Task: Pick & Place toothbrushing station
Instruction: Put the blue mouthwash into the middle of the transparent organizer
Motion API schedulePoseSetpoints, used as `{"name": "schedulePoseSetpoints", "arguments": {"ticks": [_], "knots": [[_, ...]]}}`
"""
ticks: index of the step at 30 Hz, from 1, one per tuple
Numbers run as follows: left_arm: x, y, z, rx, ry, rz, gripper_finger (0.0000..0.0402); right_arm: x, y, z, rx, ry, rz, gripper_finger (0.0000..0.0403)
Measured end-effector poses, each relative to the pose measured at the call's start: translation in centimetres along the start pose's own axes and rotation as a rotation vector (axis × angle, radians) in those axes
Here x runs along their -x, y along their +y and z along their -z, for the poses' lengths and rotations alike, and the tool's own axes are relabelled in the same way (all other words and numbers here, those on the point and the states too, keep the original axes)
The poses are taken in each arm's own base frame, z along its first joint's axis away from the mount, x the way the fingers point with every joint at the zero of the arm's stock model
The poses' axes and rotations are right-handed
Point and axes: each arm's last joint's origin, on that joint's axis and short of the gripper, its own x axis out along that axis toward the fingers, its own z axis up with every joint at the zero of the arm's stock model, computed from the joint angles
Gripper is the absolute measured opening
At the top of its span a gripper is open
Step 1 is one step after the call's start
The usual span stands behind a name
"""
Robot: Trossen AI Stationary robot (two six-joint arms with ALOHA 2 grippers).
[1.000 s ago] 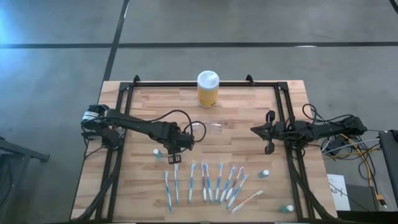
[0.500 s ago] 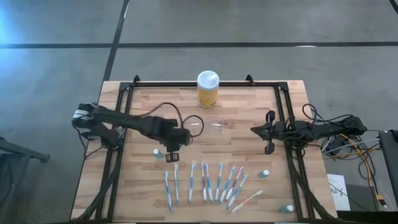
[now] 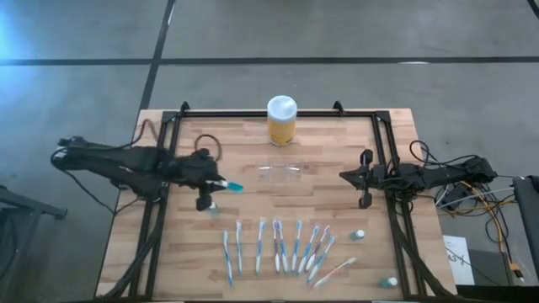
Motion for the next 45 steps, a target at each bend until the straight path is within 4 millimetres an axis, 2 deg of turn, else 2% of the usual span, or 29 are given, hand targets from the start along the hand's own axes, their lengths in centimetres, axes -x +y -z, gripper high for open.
{"name": "schedulePoseSetpoints", "arguments": {"ticks": [7,11,14,18,22,28,32,35,40,45], "knots": [[0.0,2.1,5.5,0.089,-0.247,0.006,0.0097,0.0,0.0,0.0,-0.001,0.000,-0.001,0.0008],[-0.7,2.8,7.9,0.134,-0.402,0.052,0.0097,0.0,0.0,0.0,-0.012,0.001,0.000,0.0008],[-1.7,3.3,9.8,0.160,-0.421,0.044,0.0097,0.0,0.0,0.0,-0.012,0.001,0.000,0.0008],[-2.5,3.7,11.1,0.185,-0.409,0.036,0.0097,0.0,0.0,0.1,-0.010,0.005,0.000,0.0008],[-2.2,3.7,10.9,0.191,-0.432,0.043,0.0097,0.0,0.0,0.1,-0.010,0.006,0.000,0.0008],[-0.7,3.7,7.7,0.195,-0.432,-0.056,0.0097,0.0,0.0,0.1,-0.009,0.006,0.000,0.0008],[0.4,3.4,4.1,0.174,-0.353,-0.129,0.0097,0.0,0.0,0.1,-0.009,0.006,0.000,0.0008],[0.4,3.1,0.9,0.162,-0.246,-0.175,0.0097,0.0,0.0,0.1,-0.009,0.006,0.000,0.0008],[-1.5,2.4,-4.9,0.059,-0.104,-0.178,0.0097,0.0,0.0,0.1,-0.005,0.006,0.000,0.0008],[-4.9,1.8,-10.2,-0.044,0.038,-0.197,0.0097,0.0,0.0,0.0,-0.006,0.005,0.001,0.0008]]}}
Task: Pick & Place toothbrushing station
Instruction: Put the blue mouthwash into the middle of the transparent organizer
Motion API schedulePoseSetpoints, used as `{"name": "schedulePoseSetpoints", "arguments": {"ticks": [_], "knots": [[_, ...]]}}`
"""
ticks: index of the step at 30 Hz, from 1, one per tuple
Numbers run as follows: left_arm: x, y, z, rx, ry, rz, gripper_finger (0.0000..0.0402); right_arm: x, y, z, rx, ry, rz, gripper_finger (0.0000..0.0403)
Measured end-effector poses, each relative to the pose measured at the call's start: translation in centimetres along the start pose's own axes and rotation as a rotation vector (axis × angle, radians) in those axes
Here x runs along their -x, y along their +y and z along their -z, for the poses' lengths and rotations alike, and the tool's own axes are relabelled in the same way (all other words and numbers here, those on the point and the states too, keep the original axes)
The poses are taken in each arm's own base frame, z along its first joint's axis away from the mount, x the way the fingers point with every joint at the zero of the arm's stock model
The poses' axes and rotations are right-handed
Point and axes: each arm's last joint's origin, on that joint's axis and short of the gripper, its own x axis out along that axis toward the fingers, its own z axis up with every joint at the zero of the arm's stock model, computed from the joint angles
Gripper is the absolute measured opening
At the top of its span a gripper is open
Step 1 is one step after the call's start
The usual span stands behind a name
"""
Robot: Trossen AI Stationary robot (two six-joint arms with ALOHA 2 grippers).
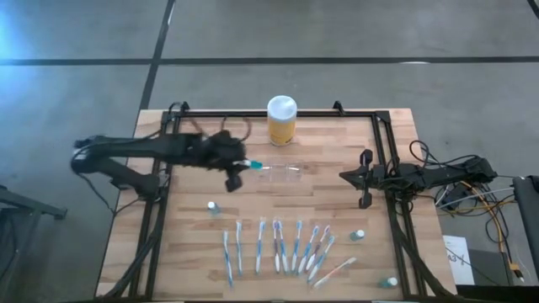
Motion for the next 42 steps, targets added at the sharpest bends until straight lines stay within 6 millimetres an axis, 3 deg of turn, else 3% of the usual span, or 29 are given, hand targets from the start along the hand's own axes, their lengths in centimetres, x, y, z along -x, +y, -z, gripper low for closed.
{"name": "schedulePoseSetpoints", "arguments": {"ticks": [6,10,14,18,28,42], "knots": [[-4.3,-1.5,-4.7,-0.141,0.155,-0.015,0.0097,0.0,0.0,0.0,0.000,0.001,0.000,0.0008],[-5.7,-1.6,-7.0,-0.197,0.220,-0.029,0.0097,0.0,0.0,0.0,0.011,0.001,0.000,0.0008],[-8.1,-1.1,-7.9,-0.208,0.303,-0.052,0.0097,0.0,0.0,0.0,0.011,0.003,0.000,0.0008],[-9.2,-0.6,-8.6,-0.220,0.337,-0.057,0.0097,0.0,0.0,0.0,0.010,0.003,0.000,0.0008],[-12.3,0.7,-7.7,-0.225,0.439,-0.067,0.0097,0.0,0.0,0.0,0.008,0.002,0.000,0.0008],[-15.9,0.6,-6.4,-0.236,0.521,-0.023,0.0097,0.0,0.0,0.0,0.008,0.001,-0.001,0.0008]]}}
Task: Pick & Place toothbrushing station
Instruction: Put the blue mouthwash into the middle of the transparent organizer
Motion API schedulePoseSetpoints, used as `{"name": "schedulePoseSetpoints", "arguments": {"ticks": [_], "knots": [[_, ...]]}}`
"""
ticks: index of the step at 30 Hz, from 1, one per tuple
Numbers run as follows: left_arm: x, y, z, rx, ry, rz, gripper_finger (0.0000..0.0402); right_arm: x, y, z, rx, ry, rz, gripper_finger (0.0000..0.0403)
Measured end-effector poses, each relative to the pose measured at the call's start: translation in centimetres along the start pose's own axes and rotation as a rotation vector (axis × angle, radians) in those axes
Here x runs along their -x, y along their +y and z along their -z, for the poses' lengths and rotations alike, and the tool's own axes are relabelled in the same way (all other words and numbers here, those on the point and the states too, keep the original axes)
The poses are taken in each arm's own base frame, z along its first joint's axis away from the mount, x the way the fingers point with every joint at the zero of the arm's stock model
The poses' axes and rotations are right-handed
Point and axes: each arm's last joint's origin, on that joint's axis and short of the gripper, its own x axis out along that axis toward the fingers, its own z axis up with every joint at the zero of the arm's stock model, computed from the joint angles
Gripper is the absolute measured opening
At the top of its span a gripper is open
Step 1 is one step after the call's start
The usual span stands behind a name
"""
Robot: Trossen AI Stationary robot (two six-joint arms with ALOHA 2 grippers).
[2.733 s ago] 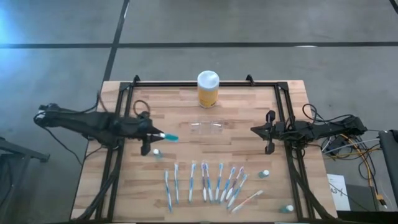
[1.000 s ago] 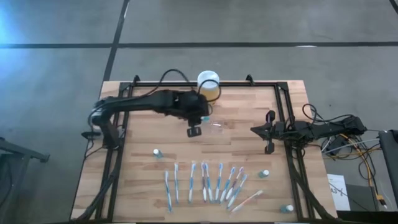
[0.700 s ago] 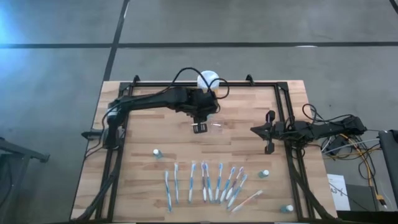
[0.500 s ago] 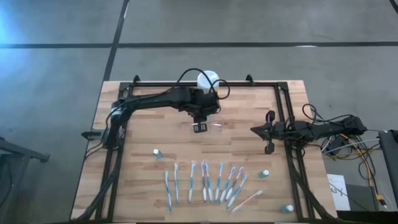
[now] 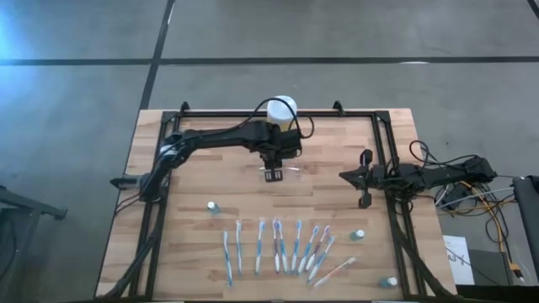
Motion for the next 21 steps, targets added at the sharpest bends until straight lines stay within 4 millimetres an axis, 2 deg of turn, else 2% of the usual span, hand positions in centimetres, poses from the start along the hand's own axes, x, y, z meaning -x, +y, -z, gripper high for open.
{"name": "schedulePoseSetpoints", "arguments": {"ticks": [12,21], "knots": [[-2.3,0.1,-0.5,-0.003,0.009,-0.003,0.0097,0.0,0.0,0.0,0.000,0.000,-0.001,0.0008],[-3.7,0.3,0.2,-0.002,0.055,0.006,0.0097,0.0,0.0,0.0,0.000,0.000,-0.001,0.0008]]}}
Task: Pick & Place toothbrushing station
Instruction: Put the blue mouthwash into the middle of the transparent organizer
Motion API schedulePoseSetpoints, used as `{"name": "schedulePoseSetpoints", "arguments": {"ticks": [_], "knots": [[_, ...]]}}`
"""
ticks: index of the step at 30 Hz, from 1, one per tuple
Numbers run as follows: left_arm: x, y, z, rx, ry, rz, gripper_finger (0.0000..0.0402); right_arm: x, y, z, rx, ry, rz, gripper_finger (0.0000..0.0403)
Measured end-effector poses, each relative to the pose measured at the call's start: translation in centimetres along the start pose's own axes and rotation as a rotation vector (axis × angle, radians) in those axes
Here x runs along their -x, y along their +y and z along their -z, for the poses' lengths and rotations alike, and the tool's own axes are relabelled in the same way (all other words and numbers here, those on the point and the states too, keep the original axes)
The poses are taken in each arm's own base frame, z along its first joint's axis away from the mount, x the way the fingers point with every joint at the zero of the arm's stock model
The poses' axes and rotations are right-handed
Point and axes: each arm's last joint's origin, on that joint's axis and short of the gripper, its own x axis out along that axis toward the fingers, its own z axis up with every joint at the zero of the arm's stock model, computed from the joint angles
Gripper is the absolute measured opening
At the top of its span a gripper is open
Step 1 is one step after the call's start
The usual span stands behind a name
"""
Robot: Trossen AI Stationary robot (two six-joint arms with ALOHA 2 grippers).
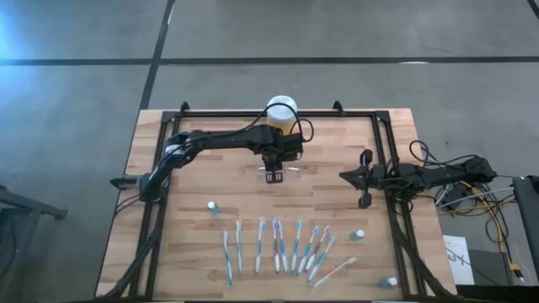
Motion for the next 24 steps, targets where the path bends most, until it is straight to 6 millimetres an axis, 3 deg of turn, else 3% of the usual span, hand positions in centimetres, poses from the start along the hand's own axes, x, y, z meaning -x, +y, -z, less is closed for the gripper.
{"name": "schedulePoseSetpoints", "arguments": {"ticks": [15,24], "knots": [[-1.3,0.0,0.3,-0.010,0.007,0.016,0.0098,0.0,0.0,0.0,0.002,0.000,0.000,0.0008],[-1.0,0.1,0.2,0.002,-0.017,0.012,0.0215,0.0,0.0,0.0,0.003,0.000,0.000,0.0008]]}}
